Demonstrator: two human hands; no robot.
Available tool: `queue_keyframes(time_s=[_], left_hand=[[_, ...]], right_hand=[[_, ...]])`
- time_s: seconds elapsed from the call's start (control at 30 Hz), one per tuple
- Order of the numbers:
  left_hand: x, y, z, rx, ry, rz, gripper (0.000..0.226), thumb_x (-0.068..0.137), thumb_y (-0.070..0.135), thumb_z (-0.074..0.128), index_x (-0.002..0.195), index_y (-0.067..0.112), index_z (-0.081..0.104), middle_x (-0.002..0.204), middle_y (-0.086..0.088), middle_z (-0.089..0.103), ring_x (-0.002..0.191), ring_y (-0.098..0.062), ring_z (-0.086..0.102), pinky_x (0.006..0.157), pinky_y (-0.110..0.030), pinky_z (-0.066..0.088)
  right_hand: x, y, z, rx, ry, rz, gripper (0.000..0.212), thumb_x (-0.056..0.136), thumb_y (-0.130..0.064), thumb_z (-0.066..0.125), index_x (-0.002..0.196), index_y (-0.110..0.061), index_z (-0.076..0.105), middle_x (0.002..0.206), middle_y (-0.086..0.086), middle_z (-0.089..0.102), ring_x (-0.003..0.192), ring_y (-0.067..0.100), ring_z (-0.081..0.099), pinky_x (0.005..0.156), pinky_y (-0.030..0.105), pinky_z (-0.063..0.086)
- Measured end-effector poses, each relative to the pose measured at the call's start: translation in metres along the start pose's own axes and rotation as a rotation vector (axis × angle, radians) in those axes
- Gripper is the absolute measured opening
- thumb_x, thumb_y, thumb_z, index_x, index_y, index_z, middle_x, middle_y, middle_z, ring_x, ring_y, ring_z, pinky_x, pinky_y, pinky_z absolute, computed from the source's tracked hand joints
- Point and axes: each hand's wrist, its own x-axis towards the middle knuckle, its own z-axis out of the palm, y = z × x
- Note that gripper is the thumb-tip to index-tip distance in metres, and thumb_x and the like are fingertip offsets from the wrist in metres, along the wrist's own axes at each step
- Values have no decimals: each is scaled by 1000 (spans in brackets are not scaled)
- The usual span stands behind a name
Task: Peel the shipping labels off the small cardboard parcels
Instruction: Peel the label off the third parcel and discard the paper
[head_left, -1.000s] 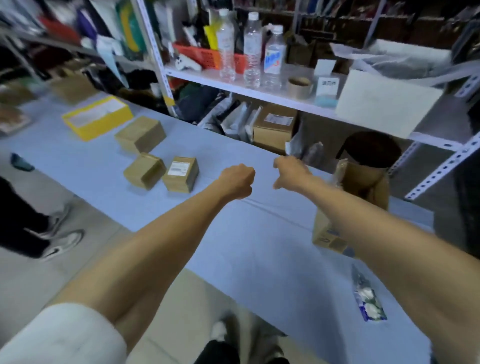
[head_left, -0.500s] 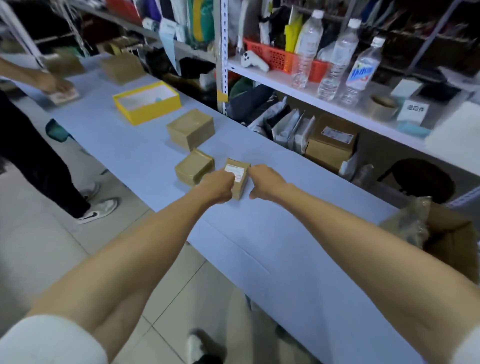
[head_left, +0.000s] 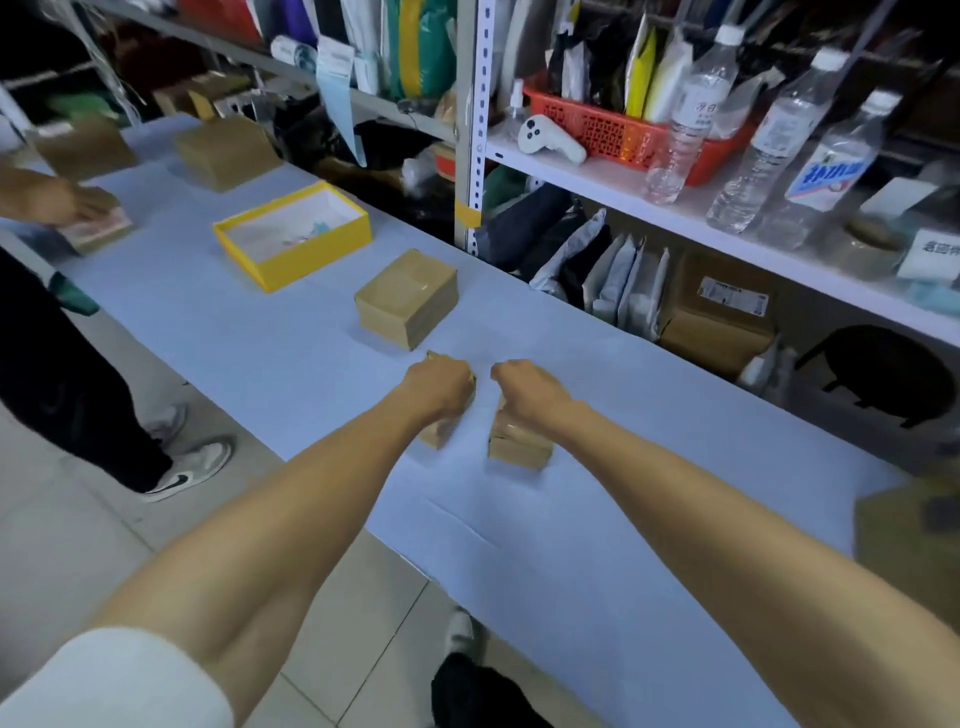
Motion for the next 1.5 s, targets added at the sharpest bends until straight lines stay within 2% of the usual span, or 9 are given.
queue_keyframes(time_s=[0.17, 0.33, 0.43, 0.73, 0.9, 1.1, 1.2, 1.3, 1.5], left_hand=[[52, -20, -19, 76, -46, 43, 30, 89, 4, 48, 118, 5, 54, 118, -15, 56, 105, -33, 58, 75, -35, 43], [93, -37, -41, 55, -49, 135, 13, 88, 6, 48, 100, 12, 51, 101, -12, 52, 87, -29, 54, 69, -35, 43], [112, -54, -44, 27, -80, 159, 21, 87, 6, 49, 106, 9, 58, 106, -14, 58, 95, -31, 60, 73, -37, 47], [142, -89, -21, -123, -183, 290, 27, 84, 7, 52, 108, 7, 64, 114, -14, 64, 103, -32, 62, 83, -37, 51], [144, -117, 10, -258, -196, 239, 17, 80, 6, 57, 96, 5, 63, 104, -12, 67, 102, -32, 63, 83, -36, 51], [133, -124, 47, -321, -322, 33, 55, 90, 14, 60, 133, -8, 34, 135, -27, 44, 119, -39, 53, 92, -40, 47], [136, -131, 56, -469, -439, 11, 19, 93, 13, 55, 100, -4, 51, 100, -24, 62, 90, -38, 67, 71, -42, 57], [148, -135, 54, -475, -345, 81, 21, 90, 12, 55, 72, 3, 50, 78, -18, 63, 78, -36, 69, 71, -41, 59], [184, -115, 28, -506, -178, 127, 30, 87, 16, 55, 59, 10, 46, 79, -16, 64, 82, -34, 67, 72, -39, 55]], right_hand=[[53, 15, -16, -46, -12, 39, 40, 81, -5, 64, 120, -1, 53, 116, 17, 55, 106, 35, 55, 77, 37, 46], [81, 15, -30, -44, -54, 129, 18, 80, -7, 64, 93, -6, 51, 115, 16, 55, 107, 34, 55, 72, 35, 42], [92, 7, -22, -28, -85, 185, 39, 82, -2, 60, 120, -2, 52, 121, 16, 53, 111, 33, 54, 81, 37, 47], [98, -25, 3, 198, -125, 491, 38, 89, -16, 62, 121, -3, 49, 123, 14, 53, 110, 33, 55, 69, 34, 44], [96, -38, 34, 403, -104, 604, 47, 88, -23, 63, 127, 0, 48, 128, 20, 50, 115, 35, 52, 93, 37, 46], [94, -47, 68, 752, -120, 766, 31, 87, -29, 68, 99, -5, 53, 97, 11, 56, 92, 28, 57, 75, 35, 46], [95, -56, 81, 1078, -123, 810, 23, 86, -17, 71, 94, -5, 53, 84, 10, 60, 68, 21, 61, 65, 32, 54], [100, -61, 79, 1210, -25, 833, 13, 87, -2, 67, 92, -1, 55, 77, 7, 60, 63, 17, 60, 50, 24, 52], [135, -32, 61, 1030, 205, 893, 30, 79, -10, 70, 105, 2, 61, 101, 21, 67, 94, 36, 67, 83, 51, 56]])
